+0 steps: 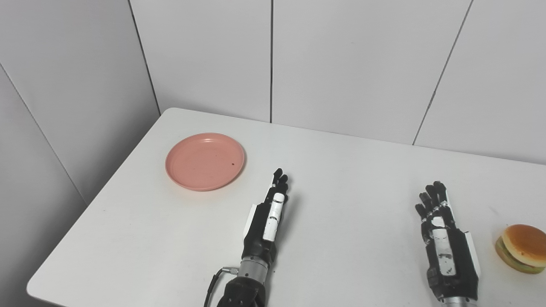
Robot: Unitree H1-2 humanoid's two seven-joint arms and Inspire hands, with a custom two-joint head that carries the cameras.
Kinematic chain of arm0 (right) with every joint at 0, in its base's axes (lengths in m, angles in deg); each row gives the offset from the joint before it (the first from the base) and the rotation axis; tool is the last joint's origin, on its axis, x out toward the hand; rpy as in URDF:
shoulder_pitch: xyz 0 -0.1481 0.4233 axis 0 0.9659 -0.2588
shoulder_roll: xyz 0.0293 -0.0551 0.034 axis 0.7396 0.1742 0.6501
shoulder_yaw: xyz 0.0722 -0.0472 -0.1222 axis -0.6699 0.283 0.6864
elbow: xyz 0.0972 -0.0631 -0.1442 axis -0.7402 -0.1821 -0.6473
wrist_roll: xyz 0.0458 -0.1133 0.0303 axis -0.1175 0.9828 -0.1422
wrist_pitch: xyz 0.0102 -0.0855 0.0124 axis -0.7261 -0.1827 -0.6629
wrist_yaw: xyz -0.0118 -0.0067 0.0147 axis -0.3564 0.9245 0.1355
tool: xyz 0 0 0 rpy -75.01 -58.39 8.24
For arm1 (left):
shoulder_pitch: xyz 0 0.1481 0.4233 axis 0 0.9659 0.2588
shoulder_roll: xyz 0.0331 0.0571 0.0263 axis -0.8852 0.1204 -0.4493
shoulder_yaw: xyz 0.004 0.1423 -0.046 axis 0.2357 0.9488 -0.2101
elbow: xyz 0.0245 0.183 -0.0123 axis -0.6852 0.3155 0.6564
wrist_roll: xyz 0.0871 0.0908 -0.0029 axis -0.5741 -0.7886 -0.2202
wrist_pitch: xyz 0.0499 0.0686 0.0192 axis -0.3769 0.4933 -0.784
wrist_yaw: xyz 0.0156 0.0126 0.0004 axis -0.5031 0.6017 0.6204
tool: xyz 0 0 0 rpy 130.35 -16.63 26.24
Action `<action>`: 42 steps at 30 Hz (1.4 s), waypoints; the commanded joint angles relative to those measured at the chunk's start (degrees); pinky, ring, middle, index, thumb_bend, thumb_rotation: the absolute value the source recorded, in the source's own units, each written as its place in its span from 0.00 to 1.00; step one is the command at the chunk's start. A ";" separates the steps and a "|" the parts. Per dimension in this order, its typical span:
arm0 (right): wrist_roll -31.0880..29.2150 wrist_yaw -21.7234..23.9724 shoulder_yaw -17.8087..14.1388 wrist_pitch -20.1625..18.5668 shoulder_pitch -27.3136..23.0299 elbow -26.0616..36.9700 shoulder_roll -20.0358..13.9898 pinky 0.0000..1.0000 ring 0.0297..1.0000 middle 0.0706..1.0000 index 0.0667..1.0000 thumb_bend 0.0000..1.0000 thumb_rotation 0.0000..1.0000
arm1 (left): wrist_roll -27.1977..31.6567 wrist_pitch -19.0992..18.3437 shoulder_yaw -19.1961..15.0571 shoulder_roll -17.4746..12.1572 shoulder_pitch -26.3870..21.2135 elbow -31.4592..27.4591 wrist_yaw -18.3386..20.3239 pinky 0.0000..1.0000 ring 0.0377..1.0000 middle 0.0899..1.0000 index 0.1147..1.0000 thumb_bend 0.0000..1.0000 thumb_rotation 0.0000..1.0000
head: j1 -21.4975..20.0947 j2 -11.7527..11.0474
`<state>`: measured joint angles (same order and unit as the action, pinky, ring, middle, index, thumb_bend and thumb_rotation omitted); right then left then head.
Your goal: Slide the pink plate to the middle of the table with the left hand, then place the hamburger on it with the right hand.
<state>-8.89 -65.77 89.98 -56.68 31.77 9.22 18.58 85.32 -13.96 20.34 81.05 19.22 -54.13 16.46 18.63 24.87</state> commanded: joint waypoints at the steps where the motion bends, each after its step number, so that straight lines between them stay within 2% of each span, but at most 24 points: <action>1: 0.36 0.95 -0.67 1.53 3.38 -3.56 -1.54 1.00 1.00 1.00 1.00 0.52 0.82 | 1.30 -0.41 -1.19 -1.37 -1.29 -2.47 0.36 1.00 0.99 0.99 0.99 0.61 1.00 | 0.14 0.13; 5: 0.35 1.42 -0.56 1.44 3.41 -3.67 -1.98 1.00 1.00 1.00 1.00 0.53 0.83 | 4.93 -1.91 -3.30 -3.04 -2.03 -4.71 1.21 1.00 1.00 0.98 0.97 0.62 1.00 | 0.13 0.15; 8: -0.07 1.33 -0.87 1.24 3.48 -3.45 -1.68 1.00 1.00 1.00 1.00 0.51 0.81 | 5.51 -3.40 -4.19 -4.39 -1.94 -7.05 0.88 1.00 0.99 0.97 0.96 0.62 1.00 | 0.19 0.15; 13: -0.03 1.71 -0.85 1.84 3.36 -4.06 -1.89 1.00 1.00 1.00 1.00 0.51 0.82 | 6.62 -3.50 -6.78 -4.52 -2.38 -10.01 -0.92 0.98 0.96 0.94 0.93 0.59 1.00 | 0.35 0.13; 19: -0.28 1.61 -1.00 1.72 3.41 -4.15 -1.62 1.00 1.00 1.00 1.00 0.52 0.81 | 7.46 -2.17 -10.15 -5.25 -3.23 -10.40 -2.23 0.93 0.93 0.91 0.89 0.63 1.00 | 0.18 0.09; 25: 0.24 1.28 -0.89 1.58 3.57 -3.81 -1.44 1.00 1.00 1.00 1.00 0.52 0.79 | 8.60 -0.34 -13.74 -7.43 -4.02 -9.33 -2.67 0.94 0.91 0.89 0.87 0.68 1.00 | 0.26 0.08; 30: 0.89 0.93 -0.85 1.26 3.68 -3.69 -1.48 1.00 1.00 1.00 1.00 0.52 0.78 | 8.07 2.84 -17.71 -9.44 -5.66 -6.24 -4.79 0.88 0.85 0.83 0.81 0.64 1.00 | 0.22 0.12; 37: 0.90 0.94 -0.96 1.19 3.43 -3.88 -1.54 1.00 1.00 1.00 1.00 0.51 0.77 | 7.61 6.53 -21.01 -11.05 -7.75 -2.37 -8.02 0.83 0.79 0.75 0.72 0.68 1.00 | 0.28 0.06; 42: 1.43 0.92 -0.83 1.07 3.30 -4.14 -1.85 1.00 1.00 1.00 1.00 0.50 0.79 | 7.20 8.22 -22.06 -12.05 -8.21 -2.33 -9.31 0.80 0.77 0.74 0.72 0.68 1.00 | 0.37 0.12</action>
<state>-8.09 -64.91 89.82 -56.67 31.67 9.10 17.67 93.67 -8.36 -1.58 70.50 13.29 -55.51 8.02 18.98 24.96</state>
